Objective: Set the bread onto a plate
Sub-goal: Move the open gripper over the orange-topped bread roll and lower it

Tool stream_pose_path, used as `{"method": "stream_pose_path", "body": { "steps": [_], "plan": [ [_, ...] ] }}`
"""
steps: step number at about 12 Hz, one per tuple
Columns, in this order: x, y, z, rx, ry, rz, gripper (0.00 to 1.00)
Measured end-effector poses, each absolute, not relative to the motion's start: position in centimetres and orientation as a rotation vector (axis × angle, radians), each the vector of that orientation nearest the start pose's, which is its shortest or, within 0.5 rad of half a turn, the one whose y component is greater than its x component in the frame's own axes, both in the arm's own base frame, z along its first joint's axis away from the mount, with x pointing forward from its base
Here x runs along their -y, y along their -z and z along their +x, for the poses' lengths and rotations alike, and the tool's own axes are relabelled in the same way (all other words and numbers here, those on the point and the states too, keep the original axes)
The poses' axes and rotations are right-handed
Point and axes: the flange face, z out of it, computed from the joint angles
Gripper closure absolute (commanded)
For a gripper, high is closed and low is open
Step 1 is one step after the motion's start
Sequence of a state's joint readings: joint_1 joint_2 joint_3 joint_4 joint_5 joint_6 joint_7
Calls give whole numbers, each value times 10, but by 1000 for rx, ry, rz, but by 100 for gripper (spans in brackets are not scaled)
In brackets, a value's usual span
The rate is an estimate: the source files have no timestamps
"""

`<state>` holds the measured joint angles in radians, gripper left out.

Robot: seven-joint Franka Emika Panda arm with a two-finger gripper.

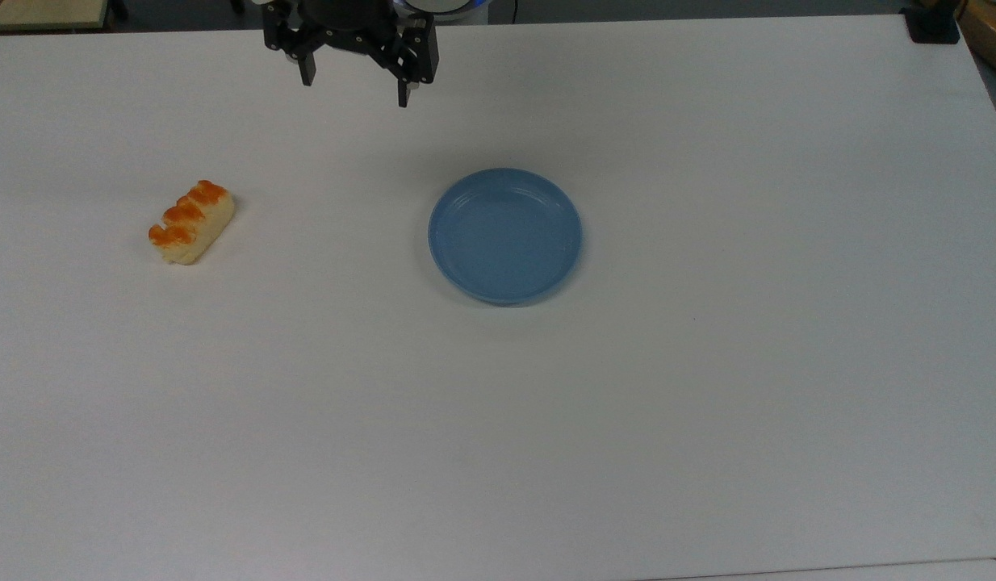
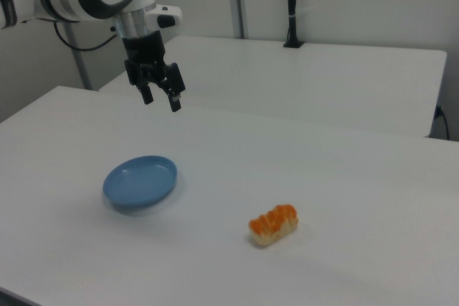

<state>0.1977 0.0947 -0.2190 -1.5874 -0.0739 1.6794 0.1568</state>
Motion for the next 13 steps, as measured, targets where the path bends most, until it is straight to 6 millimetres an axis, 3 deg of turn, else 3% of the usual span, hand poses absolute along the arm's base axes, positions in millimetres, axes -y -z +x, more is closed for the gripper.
{"method": "stream_pose_path", "body": {
  "steps": [6, 13],
  "plan": [
    [42, -575, 588, -303, 7, -3202, 0],
    [43, -575, 588, -292, 6, -3199, 0]
  ]
}}
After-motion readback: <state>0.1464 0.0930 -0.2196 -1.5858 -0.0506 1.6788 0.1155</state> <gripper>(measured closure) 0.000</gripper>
